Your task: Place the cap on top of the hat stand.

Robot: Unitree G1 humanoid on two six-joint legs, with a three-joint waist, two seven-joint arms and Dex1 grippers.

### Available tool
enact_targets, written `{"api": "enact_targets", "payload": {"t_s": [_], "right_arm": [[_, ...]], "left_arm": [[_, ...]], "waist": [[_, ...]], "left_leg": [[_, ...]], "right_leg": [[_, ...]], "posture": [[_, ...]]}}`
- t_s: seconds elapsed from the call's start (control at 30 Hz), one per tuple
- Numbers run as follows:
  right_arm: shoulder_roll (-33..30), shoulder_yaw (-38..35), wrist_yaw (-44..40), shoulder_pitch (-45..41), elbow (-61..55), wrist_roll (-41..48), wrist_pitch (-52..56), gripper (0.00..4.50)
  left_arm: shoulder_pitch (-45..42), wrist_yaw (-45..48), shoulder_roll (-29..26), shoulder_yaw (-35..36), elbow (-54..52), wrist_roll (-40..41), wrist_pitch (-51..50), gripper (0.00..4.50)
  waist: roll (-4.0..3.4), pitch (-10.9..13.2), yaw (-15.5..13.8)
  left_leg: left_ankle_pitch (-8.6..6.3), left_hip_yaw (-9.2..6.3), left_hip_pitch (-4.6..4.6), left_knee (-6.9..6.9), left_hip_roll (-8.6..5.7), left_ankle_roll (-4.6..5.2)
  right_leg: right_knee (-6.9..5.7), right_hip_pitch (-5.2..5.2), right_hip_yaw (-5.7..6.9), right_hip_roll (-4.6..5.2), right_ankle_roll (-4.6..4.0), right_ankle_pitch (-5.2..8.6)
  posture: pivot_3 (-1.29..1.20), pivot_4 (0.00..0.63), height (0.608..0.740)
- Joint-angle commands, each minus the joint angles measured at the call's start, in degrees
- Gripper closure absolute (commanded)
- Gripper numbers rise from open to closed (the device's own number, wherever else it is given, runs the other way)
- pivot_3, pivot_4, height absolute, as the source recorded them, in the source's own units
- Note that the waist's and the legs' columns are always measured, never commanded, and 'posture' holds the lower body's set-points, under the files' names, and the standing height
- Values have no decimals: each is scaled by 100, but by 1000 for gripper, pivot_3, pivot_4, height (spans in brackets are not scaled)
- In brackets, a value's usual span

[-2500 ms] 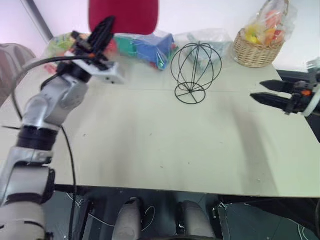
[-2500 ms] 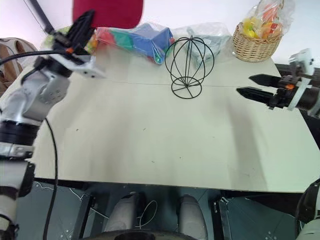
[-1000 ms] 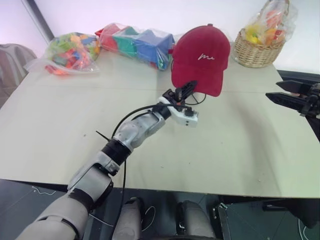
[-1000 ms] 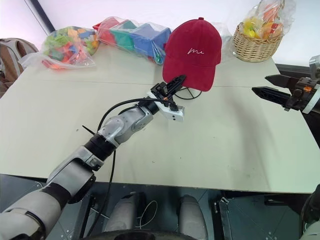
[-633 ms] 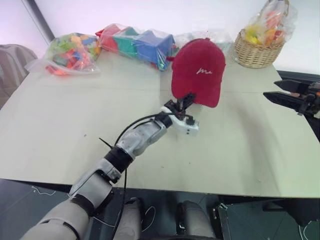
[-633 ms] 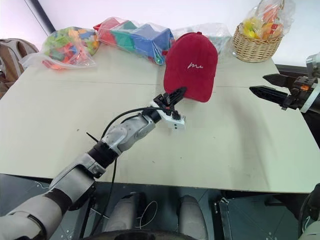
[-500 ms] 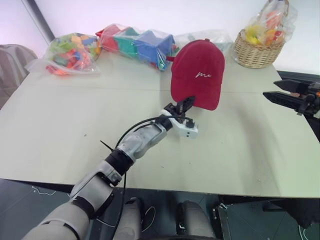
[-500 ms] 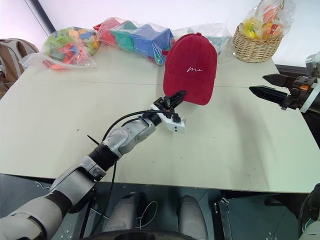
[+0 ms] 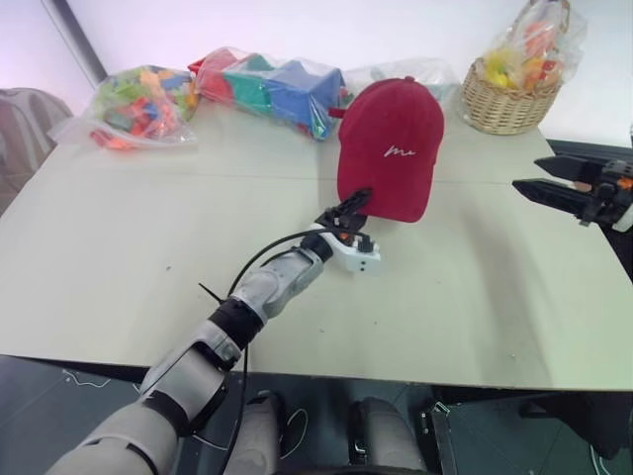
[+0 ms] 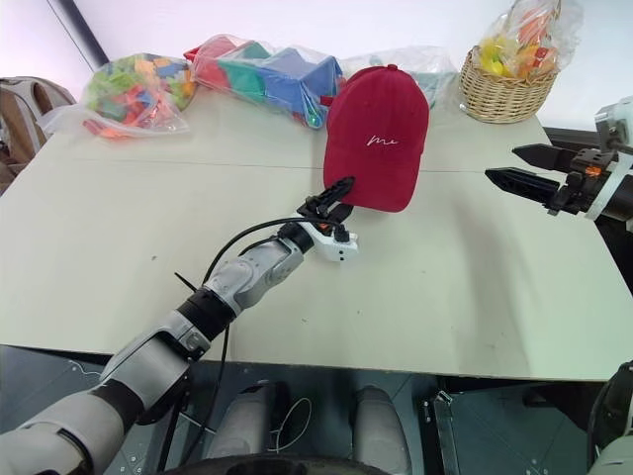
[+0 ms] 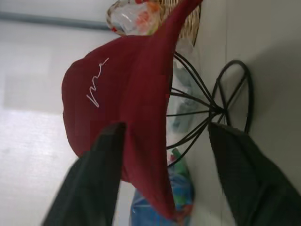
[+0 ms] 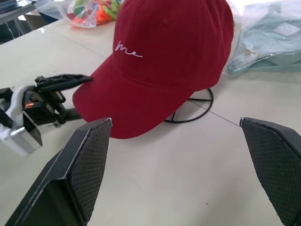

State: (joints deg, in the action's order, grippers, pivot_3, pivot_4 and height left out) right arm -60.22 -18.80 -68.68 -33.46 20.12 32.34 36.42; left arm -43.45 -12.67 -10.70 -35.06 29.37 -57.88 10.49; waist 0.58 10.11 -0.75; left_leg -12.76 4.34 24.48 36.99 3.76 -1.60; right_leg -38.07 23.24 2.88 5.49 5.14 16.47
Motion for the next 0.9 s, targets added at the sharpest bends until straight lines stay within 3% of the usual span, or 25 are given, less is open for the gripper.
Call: {"api": "enact_targets", "payload": {"t_s": [0.03,0.33,0.63,0.8,0.9], "right_arm": [[-37,-163,37,-26,-239,102,26,0],[-1,-137,106,-62,-370,124,152,0],[81,-73,136,-5,-448,129,232,0],[62,-51,79,57,-327,89,212,0],[-77,-27,-60,96,27,-51,61,0]], "left_arm": [[-45,-139,44,47,-126,91,1,38],[181,-170,-95,98,-434,209,64,38],[1151,428,-983,890,-2691,857,327,38],[2102,1701,-1544,1691,-4041,2378,309,38],[2933,2758,-1763,2618,-4846,3859,-677,38]], "waist": [[0,0,-3],[0,0,6],[-1,0,3],[-4,-2,22],[-6,-3,26]], "left_leg": [[0,0,2,1,0,0],[-1,0,1,1,0,2],[-1,1,1,2,2,1],[-1,2,-1,0,4,2],[-2,4,-2,2,5,4]], "right_leg": [[0,0,0,1,0,0],[0,0,0,1,0,0],[0,0,-1,2,0,0],[0,0,-3,1,0,0],[-1,-1,-3,1,0,0]], "posture": [[0,150,740],[0,150,740],[0,150,740],[0,150,740],[0,150,740]]}}
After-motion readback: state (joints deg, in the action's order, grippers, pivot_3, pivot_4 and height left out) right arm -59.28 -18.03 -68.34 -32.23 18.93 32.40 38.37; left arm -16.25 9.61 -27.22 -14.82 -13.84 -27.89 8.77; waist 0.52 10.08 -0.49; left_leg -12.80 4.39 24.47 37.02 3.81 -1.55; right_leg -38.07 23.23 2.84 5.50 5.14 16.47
